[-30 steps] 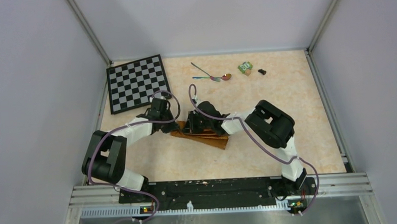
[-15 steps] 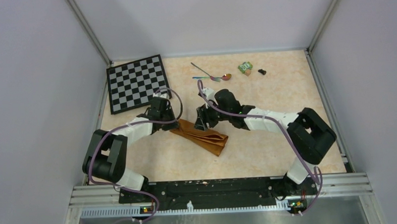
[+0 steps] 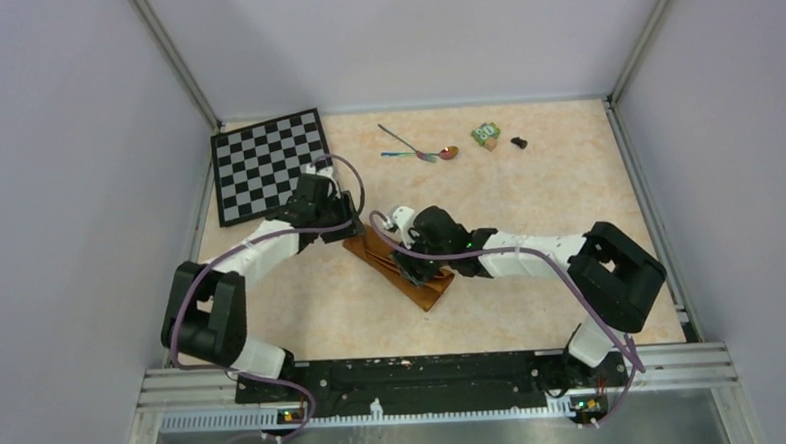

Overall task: Fold the napkin into a case and place the utensils inside
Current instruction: Smooth out the smaller rectangle-folded napkin at the center of the board.

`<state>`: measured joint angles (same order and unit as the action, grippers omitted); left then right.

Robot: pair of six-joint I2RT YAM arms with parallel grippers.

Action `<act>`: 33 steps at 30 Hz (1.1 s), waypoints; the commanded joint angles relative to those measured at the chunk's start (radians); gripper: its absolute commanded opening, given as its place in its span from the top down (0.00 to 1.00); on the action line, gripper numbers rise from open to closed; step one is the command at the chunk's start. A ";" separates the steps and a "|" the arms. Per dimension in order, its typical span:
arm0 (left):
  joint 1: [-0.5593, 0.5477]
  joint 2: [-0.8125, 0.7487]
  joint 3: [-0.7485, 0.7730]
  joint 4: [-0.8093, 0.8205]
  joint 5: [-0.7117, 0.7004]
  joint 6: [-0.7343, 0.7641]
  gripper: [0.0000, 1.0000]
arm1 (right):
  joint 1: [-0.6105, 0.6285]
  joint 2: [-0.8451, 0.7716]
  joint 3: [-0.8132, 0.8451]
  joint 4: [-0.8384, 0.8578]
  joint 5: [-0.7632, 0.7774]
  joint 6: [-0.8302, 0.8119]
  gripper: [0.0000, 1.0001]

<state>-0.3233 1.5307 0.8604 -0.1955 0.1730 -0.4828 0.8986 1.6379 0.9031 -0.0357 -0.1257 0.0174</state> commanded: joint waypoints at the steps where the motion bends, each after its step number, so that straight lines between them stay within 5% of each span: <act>1: 0.001 -0.159 0.045 -0.122 -0.003 -0.037 0.44 | 0.035 -0.035 0.008 0.003 0.107 -0.071 0.40; 7: 0.001 -0.259 -0.042 -0.186 0.041 -0.108 0.44 | 0.079 -0.011 0.016 0.004 0.183 -0.105 0.44; 15: -0.024 -0.276 -0.255 -0.001 0.295 -0.312 0.46 | 0.119 0.012 0.010 0.006 0.244 -0.122 0.45; 25: -0.148 -0.227 -0.339 0.094 0.192 -0.510 0.40 | 0.140 0.067 0.035 -0.013 0.315 -0.118 0.53; 33: -0.167 -0.201 -0.403 0.187 0.121 -0.577 0.52 | 0.153 0.036 0.025 0.001 0.322 -0.105 0.72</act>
<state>-0.4877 1.3048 0.4759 -0.1070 0.3355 -1.0138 1.0279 1.7016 0.9035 -0.0517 0.1741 -0.0940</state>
